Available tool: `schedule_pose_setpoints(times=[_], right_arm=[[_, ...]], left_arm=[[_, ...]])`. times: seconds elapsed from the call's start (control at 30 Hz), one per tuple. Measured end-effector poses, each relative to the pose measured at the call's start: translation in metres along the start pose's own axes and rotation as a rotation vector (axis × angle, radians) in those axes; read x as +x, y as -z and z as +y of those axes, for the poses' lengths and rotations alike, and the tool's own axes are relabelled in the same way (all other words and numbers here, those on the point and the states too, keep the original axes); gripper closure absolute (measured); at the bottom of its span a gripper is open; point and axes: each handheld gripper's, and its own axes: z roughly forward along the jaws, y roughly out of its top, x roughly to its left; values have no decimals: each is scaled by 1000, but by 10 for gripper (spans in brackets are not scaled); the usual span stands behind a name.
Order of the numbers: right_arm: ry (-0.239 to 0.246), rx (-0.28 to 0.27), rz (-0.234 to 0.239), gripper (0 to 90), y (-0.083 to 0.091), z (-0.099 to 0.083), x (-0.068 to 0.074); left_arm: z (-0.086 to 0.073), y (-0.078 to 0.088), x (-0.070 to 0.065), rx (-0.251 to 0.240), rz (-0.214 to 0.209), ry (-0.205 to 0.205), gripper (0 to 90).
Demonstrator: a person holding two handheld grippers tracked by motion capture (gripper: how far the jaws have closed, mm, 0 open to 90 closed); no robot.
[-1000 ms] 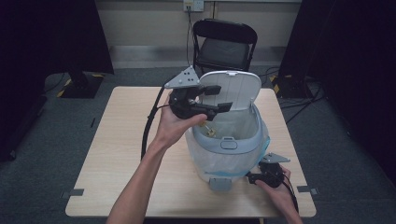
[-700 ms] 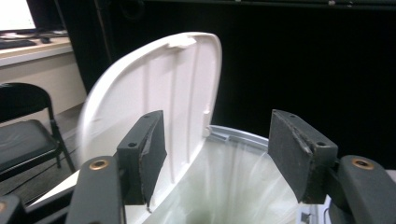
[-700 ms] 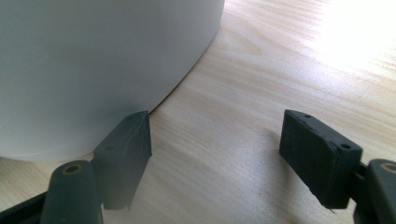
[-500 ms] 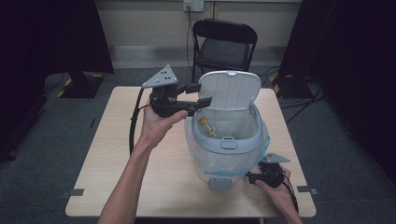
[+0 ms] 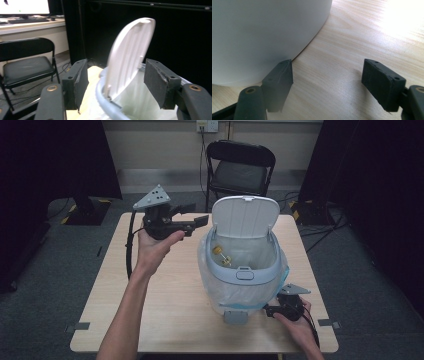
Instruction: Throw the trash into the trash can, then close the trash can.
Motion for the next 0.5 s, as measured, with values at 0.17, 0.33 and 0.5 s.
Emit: schedule_pose_setpoints(times=[0.17,0.33,0.5], right_arm=[[0,0,0,242,0,0,0],[0,0,0,241,0,0,0],[0,0,0,241,0,0,0]], left_arm=[[-1,-2,12,11,47,22,338],[-2,-11,27,39,79,51,323],[-1,-21,33,35,89,66,304]])
